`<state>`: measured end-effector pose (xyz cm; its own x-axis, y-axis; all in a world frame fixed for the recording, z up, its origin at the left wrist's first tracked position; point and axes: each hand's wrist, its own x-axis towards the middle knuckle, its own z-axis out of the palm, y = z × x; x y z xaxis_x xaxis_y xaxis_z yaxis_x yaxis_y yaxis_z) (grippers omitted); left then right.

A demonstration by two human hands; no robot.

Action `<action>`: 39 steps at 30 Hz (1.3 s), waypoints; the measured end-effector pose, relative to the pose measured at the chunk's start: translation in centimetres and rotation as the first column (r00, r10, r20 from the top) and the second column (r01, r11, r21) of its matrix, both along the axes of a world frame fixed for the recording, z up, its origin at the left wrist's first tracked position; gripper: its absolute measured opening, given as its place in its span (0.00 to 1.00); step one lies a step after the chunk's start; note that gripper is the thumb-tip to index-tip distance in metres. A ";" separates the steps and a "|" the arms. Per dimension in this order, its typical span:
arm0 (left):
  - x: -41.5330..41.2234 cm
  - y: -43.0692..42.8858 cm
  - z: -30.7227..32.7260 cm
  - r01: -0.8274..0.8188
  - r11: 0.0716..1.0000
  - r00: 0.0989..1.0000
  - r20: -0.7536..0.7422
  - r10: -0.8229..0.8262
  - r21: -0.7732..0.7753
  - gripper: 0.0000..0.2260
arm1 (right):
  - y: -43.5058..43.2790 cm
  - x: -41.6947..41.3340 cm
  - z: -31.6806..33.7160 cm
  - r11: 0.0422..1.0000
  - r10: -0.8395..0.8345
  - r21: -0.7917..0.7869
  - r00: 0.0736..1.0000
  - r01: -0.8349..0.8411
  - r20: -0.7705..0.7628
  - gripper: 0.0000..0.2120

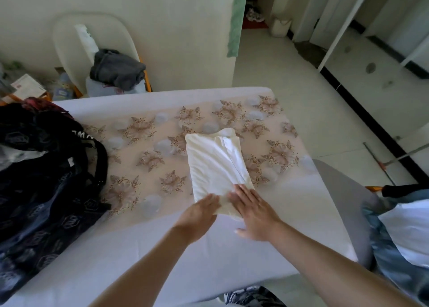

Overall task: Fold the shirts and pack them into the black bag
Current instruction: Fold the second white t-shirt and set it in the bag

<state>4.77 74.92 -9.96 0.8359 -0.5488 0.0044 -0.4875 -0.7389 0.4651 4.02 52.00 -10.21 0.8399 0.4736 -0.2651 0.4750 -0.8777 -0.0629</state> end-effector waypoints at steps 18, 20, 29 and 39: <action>4.8 1.0 4.5 -0.652 0.716 0.756 -0.131 0.642 -0.249 0.16 | 0.6 8.2 6.7 0.680 -0.580 0.387 0.780 0.622 -0.234 0.14; 4.9 -0.5 4.3 -0.450 0.859 0.822 0.262 0.505 -0.245 0.15 | 0.9 9.0 5.9 0.698 -0.599 0.344 0.776 0.628 -0.199 0.15; 6.3 -1.9 -1.6 -0.142 0.945 0.986 -0.038 0.160 0.294 0.29 | 0.9 11.2 1.8 0.634 -0.685 0.312 0.701 0.708 -0.199 0.13; 7.0 -1.3 -2.1 -0.027 0.967 1.000 0.013 0.024 0.253 0.41 | -0.7 9.0 0.6 0.965 0.080 0.232 0.978 -0.124 0.192 0.39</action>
<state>11.75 73.64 -12.08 0.8503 -0.5116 -0.1237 -0.4705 -0.8442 0.2569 12.97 51.26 -9.65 0.8070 0.5903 0.0180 0.5841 -0.7932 -0.1721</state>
